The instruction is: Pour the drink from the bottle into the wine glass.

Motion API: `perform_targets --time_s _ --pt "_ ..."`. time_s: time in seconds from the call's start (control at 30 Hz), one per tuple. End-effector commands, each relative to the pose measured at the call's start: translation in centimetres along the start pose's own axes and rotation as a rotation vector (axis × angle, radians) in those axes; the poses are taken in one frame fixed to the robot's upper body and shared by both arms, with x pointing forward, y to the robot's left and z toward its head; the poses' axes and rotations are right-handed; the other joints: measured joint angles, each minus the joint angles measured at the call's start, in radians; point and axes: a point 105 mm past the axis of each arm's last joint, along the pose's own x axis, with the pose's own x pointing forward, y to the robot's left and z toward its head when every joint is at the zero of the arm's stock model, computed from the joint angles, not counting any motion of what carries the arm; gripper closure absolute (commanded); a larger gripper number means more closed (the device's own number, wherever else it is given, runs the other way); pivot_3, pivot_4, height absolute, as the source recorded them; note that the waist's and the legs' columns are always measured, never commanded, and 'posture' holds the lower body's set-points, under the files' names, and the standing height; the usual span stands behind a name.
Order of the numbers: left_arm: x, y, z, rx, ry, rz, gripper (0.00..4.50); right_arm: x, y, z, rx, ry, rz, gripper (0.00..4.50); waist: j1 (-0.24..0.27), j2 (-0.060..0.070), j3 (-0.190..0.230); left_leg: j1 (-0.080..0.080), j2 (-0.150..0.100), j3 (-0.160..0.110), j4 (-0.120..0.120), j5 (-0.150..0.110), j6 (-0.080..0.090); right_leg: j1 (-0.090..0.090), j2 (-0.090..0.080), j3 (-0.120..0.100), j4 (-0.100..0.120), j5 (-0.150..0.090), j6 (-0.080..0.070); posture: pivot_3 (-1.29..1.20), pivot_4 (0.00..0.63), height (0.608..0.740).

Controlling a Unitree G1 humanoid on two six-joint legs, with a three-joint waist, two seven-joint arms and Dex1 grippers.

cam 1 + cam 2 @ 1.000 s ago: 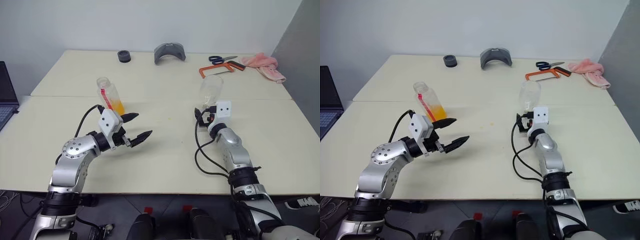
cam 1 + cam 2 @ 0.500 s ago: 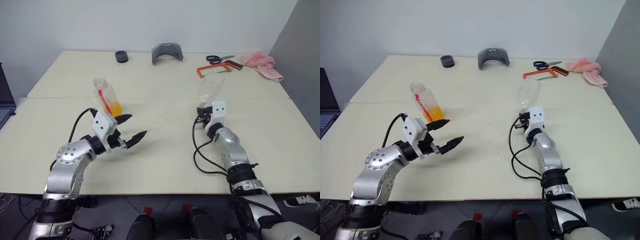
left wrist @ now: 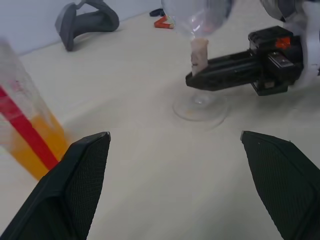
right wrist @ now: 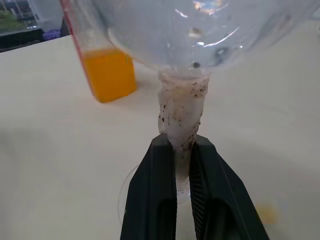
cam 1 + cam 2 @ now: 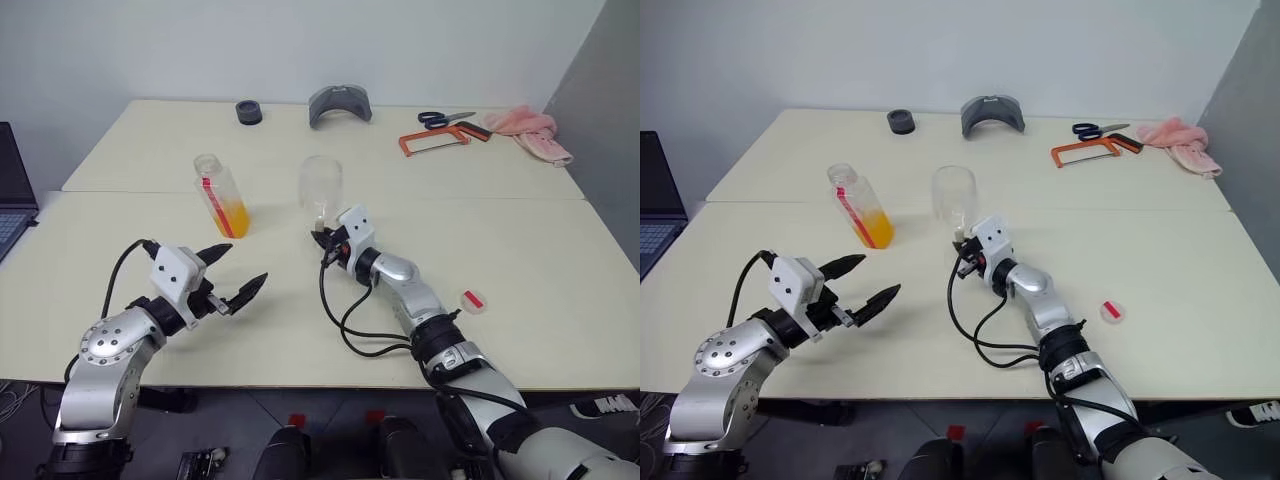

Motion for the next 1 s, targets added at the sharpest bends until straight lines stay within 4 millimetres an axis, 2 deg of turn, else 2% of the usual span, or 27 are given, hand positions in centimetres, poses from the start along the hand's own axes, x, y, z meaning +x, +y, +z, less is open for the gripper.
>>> perform_targets --time_s 0.03,0.2,0.37,0.77,0.8,1.0 --pt "-0.6 1.1 0.8 0.029 -0.032 0.035 0.00 0.4 0.1 1.5 -0.054 -0.054 0.022 4.42 -0.001 0.000 0.000 0.000 0.000 0.000 0.000 0.000 0.000 0.000 0.000 0.000 0.000 0.000 0.000 0.00 0.150 0.740" --pt "-1.0 1.7 1.2 0.033 -0.046 0.041 0.00 0.3 0.2 0.7 -0.064 -0.033 0.025 4.42 -0.004 0.000 0.000 0.000 0.000 0.000 0.000 0.000 0.000 0.000 0.001 0.000 0.000 0.000 0.000 0.00 0.150 0.740" --pt "-1.1 1.9 2.7 0.035 -0.076 0.018 0.00 0.3 0.2 0.4 -0.049 -0.031 0.024 4.42 -0.004 0.000 0.000 0.000 0.000 0.000 0.000 0.000 0.000 0.000 0.001 0.000 0.000 0.000 0.000 0.00 0.150 0.740" --pt "0.6 2.2 5.6 0.063 -0.146 0.014 0.00 0.0 0.8 0.3 -0.032 -0.046 0.046 0.21 -0.004 0.000 0.000 0.000 0.000 0.000 0.000 0.000 0.000 0.000 0.001 0.000 0.000 0.000 0.000 0.00 0.150 0.740" --pt "0.7 2.2 5.8 0.061 -0.153 0.012 0.00 -0.1 0.9 0.3 -0.033 -0.047 0.050 0.02 -0.004 0.000 0.000 0.000 0.000 0.000 0.000 0.000 0.000 0.000 0.001 0.000 0.000 0.000 0.000 0.00 0.150 0.740" --pt "0.9 2.0 6.6 0.057 -0.175 0.012 0.00 -0.7 0.9 0.2 -0.033 -0.051 0.059 0.02 -0.004 0.000 0.000 0.000 0.000 0.000 0.000 0.000 0.000 0.000 0.001 0.000 0.000 0.000 0.000 0.00 0.150 0.740"
